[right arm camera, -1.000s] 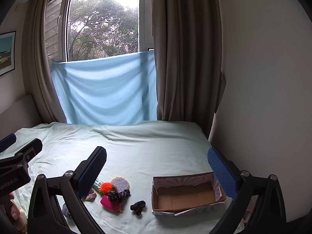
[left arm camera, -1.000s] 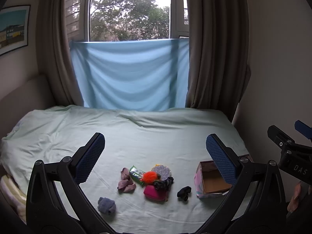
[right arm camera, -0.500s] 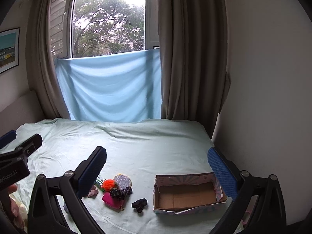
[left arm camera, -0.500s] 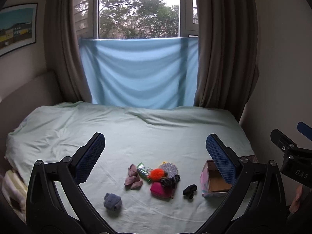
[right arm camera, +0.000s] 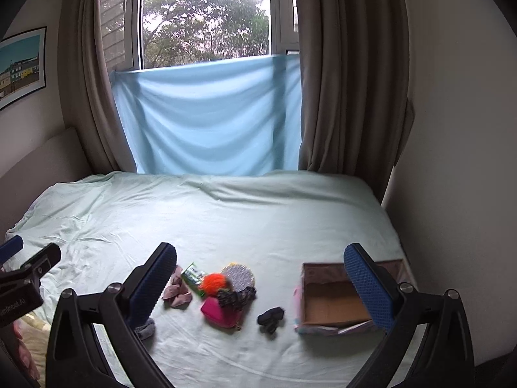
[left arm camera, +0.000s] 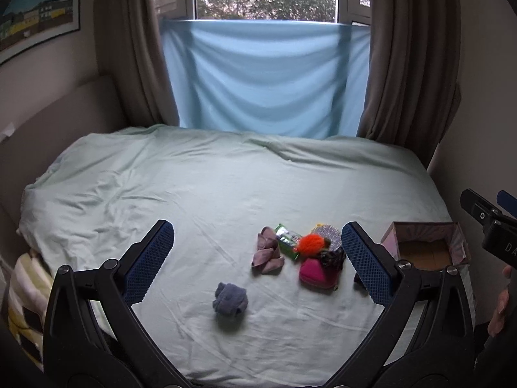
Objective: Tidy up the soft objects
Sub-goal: 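Move the left tool to the grey fuzzy sock while the right tool moves to the black scrunchie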
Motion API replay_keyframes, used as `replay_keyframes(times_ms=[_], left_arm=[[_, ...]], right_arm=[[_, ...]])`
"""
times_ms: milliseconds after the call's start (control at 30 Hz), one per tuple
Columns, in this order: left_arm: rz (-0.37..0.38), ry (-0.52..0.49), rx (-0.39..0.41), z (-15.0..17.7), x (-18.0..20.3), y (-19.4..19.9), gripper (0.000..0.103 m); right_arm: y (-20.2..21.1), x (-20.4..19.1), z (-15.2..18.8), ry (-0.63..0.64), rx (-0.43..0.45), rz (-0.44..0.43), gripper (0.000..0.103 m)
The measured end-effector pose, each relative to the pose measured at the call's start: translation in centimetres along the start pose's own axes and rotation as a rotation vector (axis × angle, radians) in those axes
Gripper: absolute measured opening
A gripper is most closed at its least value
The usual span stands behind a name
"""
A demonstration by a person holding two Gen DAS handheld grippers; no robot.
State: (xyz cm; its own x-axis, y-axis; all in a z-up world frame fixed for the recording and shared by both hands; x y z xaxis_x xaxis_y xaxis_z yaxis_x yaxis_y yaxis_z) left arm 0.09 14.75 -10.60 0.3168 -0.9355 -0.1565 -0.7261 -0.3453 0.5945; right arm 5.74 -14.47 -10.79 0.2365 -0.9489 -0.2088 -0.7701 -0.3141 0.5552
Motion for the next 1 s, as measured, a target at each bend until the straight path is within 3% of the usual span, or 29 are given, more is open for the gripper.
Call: replay_keyframes(times_ms=[233, 467, 733, 900, 1000], left_arm=[[0.061, -0.076, -0.121, 5.1, -2.9, -8.7, 0.103], [0.096, -0.13, -0.223, 11.3, -2.3, -17.3, 0.103], [0.12, -0.17, -0.336, 18.7, 0.0, -25.8, 0.103], [0.129, -0.195, -0.382, 22.4, 1.6, -29.4, 0.102], [0.133, -0.196, -0.399, 23.9, 2.6, -30.9, 0.101]], right_arm=[[-7.6, -3.2, 5.0, -0.075, -0.099, 0.031, 0.103], [-16.5, -3.8, 11.3, -0.139, -0.179, 0.065, 0.103], [-26.8, -1.8, 18.3, -0.023, -0.286, 0.043, 0.103], [-31.2, -0.1, 21.9, 0.083, -0.367, 0.004, 0.103], [-32.8, 1.1, 23.2, 0.08, -0.385, -0.019, 0.103]])
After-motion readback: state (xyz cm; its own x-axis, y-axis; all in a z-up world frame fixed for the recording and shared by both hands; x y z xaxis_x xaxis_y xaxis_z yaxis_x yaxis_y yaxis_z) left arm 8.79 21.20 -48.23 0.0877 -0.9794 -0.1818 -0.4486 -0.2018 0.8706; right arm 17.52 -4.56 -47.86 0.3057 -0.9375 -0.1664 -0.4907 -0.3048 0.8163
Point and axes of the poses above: each gripper's, at about its wrist camera, not at the fingertips, and y roughly against the way its jaws point, x to its right, z to its underside, the point moved 3 cm from there along -y, roughly the way its jaws point, and after that the axes turned 14 degrees about -z, right-handed, at the moved point
